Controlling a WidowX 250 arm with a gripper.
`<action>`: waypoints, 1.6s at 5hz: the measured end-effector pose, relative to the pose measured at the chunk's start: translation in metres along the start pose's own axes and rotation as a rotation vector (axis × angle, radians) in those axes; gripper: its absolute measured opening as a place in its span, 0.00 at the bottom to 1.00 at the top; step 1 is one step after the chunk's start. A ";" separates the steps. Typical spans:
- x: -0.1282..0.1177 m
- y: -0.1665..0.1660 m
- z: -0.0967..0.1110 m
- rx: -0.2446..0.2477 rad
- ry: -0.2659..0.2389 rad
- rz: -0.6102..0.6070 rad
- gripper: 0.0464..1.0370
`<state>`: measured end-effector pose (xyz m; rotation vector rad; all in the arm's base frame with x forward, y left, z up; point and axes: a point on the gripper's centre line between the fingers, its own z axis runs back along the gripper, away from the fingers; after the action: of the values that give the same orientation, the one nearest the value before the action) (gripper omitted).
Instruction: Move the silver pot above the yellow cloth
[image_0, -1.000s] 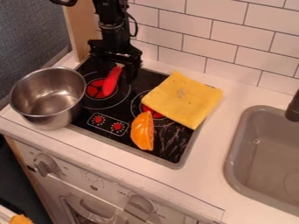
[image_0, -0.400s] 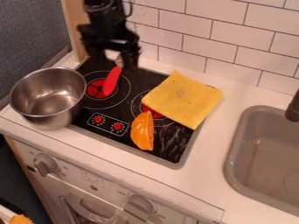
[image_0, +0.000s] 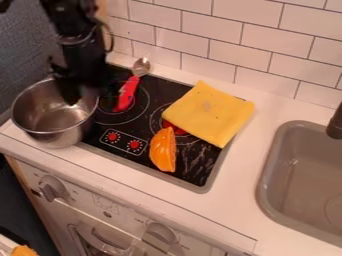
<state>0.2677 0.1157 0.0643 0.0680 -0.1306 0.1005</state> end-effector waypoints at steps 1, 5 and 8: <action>-0.010 0.011 -0.030 0.061 0.085 -0.022 0.96; -0.009 -0.003 -0.029 0.018 0.063 -0.045 0.12; 0.035 -0.053 0.030 -0.083 -0.099 -0.108 0.03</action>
<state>0.3042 0.0642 0.0952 -0.0031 -0.2297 -0.0159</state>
